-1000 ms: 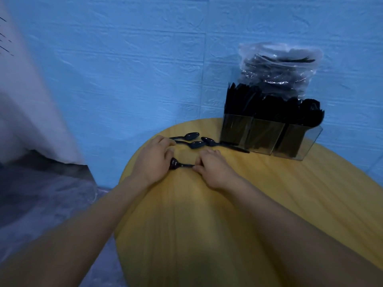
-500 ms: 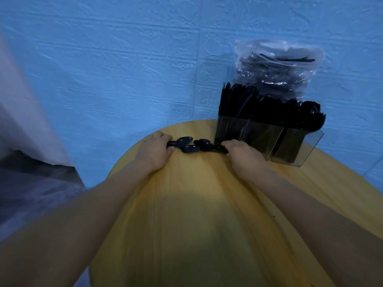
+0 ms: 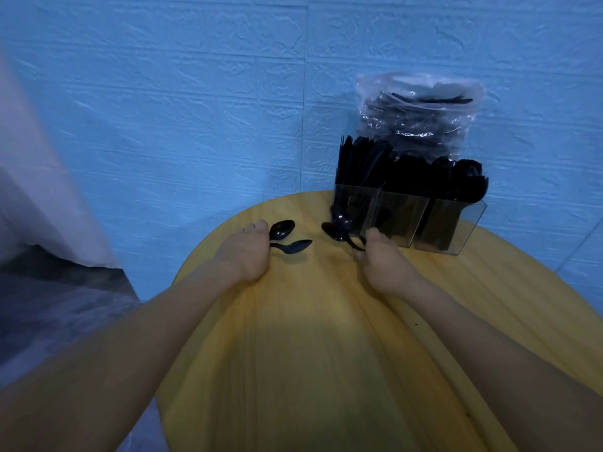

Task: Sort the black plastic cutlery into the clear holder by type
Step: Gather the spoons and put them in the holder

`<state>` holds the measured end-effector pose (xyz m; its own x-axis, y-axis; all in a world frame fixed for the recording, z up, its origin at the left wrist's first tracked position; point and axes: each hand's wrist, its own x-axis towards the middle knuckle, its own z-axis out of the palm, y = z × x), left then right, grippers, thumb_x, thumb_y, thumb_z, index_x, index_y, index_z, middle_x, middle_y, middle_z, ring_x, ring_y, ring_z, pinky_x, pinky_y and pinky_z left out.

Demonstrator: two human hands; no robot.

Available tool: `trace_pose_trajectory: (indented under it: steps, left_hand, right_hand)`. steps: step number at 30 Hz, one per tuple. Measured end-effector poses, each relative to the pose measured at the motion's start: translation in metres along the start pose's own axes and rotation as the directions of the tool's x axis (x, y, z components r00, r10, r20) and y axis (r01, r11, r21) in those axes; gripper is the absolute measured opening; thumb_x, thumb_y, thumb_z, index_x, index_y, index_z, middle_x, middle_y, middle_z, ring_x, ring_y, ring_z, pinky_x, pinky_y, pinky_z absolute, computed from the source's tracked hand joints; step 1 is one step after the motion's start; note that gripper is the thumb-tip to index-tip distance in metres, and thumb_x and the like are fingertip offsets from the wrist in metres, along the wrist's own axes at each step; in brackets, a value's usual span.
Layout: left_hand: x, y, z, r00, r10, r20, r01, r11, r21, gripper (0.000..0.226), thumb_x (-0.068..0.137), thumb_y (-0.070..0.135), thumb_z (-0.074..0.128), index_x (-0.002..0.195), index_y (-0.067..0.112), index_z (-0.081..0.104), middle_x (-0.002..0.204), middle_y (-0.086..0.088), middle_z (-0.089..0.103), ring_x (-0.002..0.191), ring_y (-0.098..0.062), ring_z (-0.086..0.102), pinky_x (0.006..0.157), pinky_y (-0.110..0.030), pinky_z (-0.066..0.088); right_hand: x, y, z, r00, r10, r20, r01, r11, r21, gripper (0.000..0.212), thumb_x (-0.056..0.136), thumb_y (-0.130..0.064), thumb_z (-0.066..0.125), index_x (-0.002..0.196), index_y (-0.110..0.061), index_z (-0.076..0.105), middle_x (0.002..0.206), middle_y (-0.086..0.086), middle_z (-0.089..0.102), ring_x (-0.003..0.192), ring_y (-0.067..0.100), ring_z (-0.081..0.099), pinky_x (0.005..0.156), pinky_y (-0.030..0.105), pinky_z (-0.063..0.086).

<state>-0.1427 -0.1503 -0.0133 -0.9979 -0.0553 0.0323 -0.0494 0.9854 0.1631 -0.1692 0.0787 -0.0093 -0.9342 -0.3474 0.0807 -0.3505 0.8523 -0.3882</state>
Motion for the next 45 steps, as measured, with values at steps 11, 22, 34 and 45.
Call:
trace_pose_trajectory:
  steps: [11, 22, 34, 45]
  left_hand:
    - [-0.036, 0.071, -0.003, 0.999, 0.025, -0.043, -0.033, 0.984, -0.174, 0.015, 0.092, 0.006, 0.039, 0.097, 0.013, 0.027, 0.073, -0.006, 0.051, 0.059, -0.021, 0.048, 0.047, -0.032, 0.029]
    - [-0.054, 0.111, 0.003, 0.983, 0.181, 0.009, -0.125, 0.711, -0.692, 0.025, 0.098, 0.040, 0.040, 0.099, 0.016, 0.045, 0.070, 0.005, 0.046, 0.064, -0.010, 0.045, 0.060, -0.027, 0.036]
    - [-0.028, 0.125, 0.014, 0.990, -0.029, -0.138, -0.107, 0.490, -0.865, 0.028, 0.101, 0.034, 0.036, 0.082, 0.016, 0.046, 0.070, 0.000, 0.045, 0.065, -0.014, 0.047, 0.064, -0.035, 0.044]
    - [-0.034, 0.147, 0.020, 0.953, 0.302, 0.037, -0.088, 0.391, -0.916, 0.044, 0.101, 0.040, 0.024, 0.086, 0.014, 0.057, 0.077, 0.000, 0.053, 0.072, -0.007, 0.051, 0.063, -0.013, 0.040]
  right_hand:
    - [-0.065, -0.015, -0.017, 0.982, 0.162, -0.098, -0.022, 0.614, 0.789, 0.035, 0.097, -0.037, 0.046, 0.070, -0.016, 0.043, 0.055, -0.005, 0.041, 0.042, 0.003, 0.034, 0.049, 0.023, 0.029]
    - [-0.054, 0.004, -0.020, 0.895, 0.365, -0.257, -0.028, 0.621, 0.783, 0.017, 0.095, -0.015, 0.053, 0.079, -0.012, 0.058, 0.071, 0.003, 0.056, 0.064, 0.014, 0.049, 0.061, 0.029, 0.039]
    - [-0.043, 0.024, -0.015, 0.782, 0.360, -0.509, 0.135, 0.699, 0.703, 0.008, 0.096, -0.015, 0.052, 0.091, -0.011, 0.056, 0.075, -0.008, 0.055, 0.070, 0.006, 0.052, 0.062, 0.013, 0.039]
    - [-0.045, 0.026, -0.015, 0.825, 0.257, -0.504, 0.205, 0.695, 0.690, 0.008, 0.091, -0.009, 0.060, 0.086, -0.015, 0.058, 0.077, -0.012, 0.060, 0.069, -0.014, 0.054, 0.063, 0.003, 0.039]
